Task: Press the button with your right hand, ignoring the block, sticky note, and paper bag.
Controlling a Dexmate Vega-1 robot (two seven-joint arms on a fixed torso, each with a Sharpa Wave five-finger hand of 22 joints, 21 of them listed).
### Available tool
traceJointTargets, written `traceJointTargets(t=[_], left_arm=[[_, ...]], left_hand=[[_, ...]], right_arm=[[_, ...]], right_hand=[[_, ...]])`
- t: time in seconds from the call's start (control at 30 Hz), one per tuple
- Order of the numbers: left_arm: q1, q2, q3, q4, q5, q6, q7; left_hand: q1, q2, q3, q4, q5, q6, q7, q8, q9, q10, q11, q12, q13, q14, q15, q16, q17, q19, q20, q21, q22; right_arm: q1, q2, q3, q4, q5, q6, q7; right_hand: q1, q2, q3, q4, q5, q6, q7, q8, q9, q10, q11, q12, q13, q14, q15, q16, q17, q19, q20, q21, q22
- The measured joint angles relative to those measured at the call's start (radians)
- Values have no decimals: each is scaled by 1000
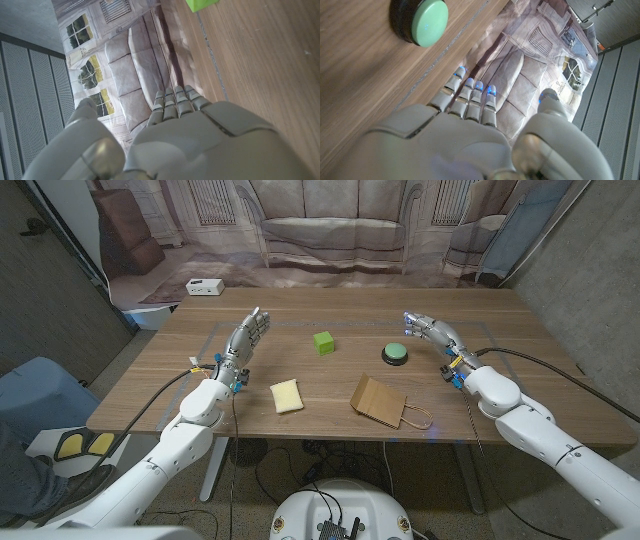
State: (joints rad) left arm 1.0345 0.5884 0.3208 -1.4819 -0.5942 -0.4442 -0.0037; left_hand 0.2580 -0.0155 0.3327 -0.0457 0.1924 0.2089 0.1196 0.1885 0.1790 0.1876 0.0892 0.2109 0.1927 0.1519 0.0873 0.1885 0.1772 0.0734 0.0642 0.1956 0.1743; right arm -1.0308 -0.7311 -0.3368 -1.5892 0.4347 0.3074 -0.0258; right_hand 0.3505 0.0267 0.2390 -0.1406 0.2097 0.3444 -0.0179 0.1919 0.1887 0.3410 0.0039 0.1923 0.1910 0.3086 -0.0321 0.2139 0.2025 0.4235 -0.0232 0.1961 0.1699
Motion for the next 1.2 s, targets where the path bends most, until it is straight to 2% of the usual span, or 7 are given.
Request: traceJointTargets(t=[0.2, 0.33, 0.37, 0.5, 0.9, 1.2], left_arm=[[4, 4, -2, -6, 0, 0, -1], [7, 9, -5, -10, 0, 0, -2], [7, 9, -5, -10, -1, 0, -4], [9, 13, -7, -13, -4, 1, -8], [10, 18, -8, -24, -8, 11, -12], [5, 18, -4, -27, -7, 23, -10]], left_hand=[[0, 0, 0, 0, 0, 0, 0, 0, 0, 0, 0, 0, 0, 0, 0, 0, 0, 0, 0, 0, 0], [0, 0, 0, 0, 0, 0, 0, 0, 0, 0, 0, 0, 0, 0, 0, 0, 0, 0, 0, 0, 0], [0, 0, 0, 0, 0, 0, 0, 0, 0, 0, 0, 0, 0, 0, 0, 0, 0, 0, 0, 0, 0], [0, 0, 0, 0, 0, 0, 0, 0, 0, 0, 0, 0, 0, 0, 0, 0, 0, 0, 0, 0, 0], [0, 0, 0, 0, 0, 0, 0, 0, 0, 0, 0, 0, 0, 0, 0, 0, 0, 0, 0, 0, 0], [0, 0, 0, 0, 0, 0, 0, 0, 0, 0, 0, 0, 0, 0, 0, 0, 0, 0, 0, 0, 0]], right_arm=[[-2, 29, 11, 35, 75, 39, 40], [-2, 31, 12, 38, 103, 54, 52], [-4, 46, 18, 55, 113, 60, 55], [-6, 58, 22, 67, 132, 72, 60], [-5, 84, 32, 97, 193, 90, 84], [4, 102, 36, 129, 218, 92, 98]], right_hand=[[-3, -3, -4, 4, 0, 19, 3, 8, 0, 0, 0, 0, 0, 0, 0, 0, 0, 0, 0, -4, 0], [-4, -4, -4, 4, 0, 20, 1, 8, 0, 0, 0, 0, 0, 0, 0, 0, 0, 0, 0, -4, 0], [-4, -4, -4, 4, 0, 16, -2, 8, 0, 0, 0, 0, 0, 0, 0, 0, 0, 0, 0, -4, 0], [-4, -4, -4, 4, 0, -14, 0, -4, 0, 0, 0, 0, 0, 0, 0, 0, 0, 0, 0, -4, 0], [-8, -8, -4, 4, 0, -30, 5, -4, 0, -4, -4, 0, 0, -6, -5, -8, 0, 0, 0, -4, 0], [-8, -8, -4, 4, 0, -36, 11, -4, 0, -17, 4, -4, 0, -23, 2, -8, 0, -11, -3, -8, 0]])
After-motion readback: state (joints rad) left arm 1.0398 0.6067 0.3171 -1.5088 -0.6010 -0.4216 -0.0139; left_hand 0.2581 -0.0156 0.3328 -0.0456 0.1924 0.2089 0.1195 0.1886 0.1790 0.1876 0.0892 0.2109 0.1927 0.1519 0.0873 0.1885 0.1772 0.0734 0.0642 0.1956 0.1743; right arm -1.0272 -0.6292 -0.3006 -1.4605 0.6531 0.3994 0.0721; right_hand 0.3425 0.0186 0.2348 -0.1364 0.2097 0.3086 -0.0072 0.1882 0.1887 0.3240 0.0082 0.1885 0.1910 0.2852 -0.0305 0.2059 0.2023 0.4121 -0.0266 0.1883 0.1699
